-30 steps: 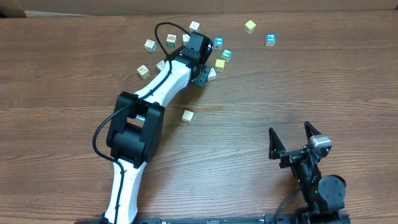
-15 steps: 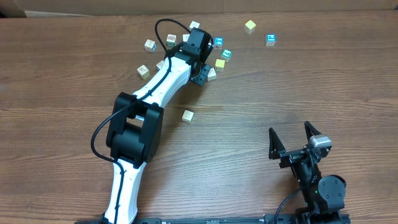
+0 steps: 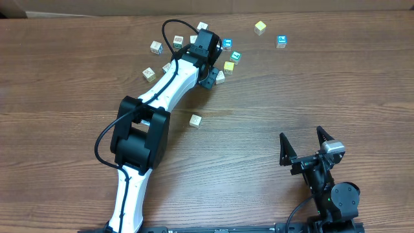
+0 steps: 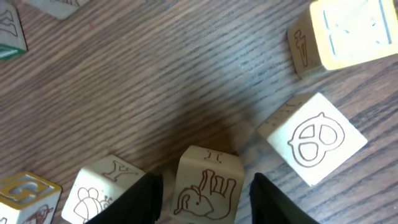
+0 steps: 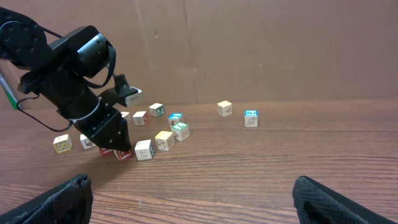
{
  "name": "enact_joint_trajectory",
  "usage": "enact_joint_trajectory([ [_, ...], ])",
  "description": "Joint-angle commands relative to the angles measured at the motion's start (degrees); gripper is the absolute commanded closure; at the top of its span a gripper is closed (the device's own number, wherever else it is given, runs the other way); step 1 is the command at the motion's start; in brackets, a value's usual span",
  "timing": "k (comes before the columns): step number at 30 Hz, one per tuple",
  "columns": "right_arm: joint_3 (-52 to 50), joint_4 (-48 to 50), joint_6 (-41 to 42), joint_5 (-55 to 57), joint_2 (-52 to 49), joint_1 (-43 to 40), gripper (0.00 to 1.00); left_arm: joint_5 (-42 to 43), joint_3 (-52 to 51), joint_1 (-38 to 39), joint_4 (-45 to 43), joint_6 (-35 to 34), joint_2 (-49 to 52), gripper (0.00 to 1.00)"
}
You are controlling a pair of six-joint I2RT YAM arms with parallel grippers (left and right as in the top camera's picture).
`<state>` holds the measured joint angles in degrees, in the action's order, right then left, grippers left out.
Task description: Form a circle
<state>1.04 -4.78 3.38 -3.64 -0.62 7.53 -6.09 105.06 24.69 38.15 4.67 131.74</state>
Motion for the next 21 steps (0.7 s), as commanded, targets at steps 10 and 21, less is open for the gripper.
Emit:
enact_joint_trajectory([
  [10,-0.6,0.2,-0.2,-0.1,0.5,-0.1,0.0,0.8,1.0,-0.3,0.5,1.1,-1.7,0.59],
  [21,-0.6,0.2,-0.2,-0.1,0.5,-0.1,0.0,1.2,1.0,-0.3,0.4,1.1,-1.7,0.62],
])
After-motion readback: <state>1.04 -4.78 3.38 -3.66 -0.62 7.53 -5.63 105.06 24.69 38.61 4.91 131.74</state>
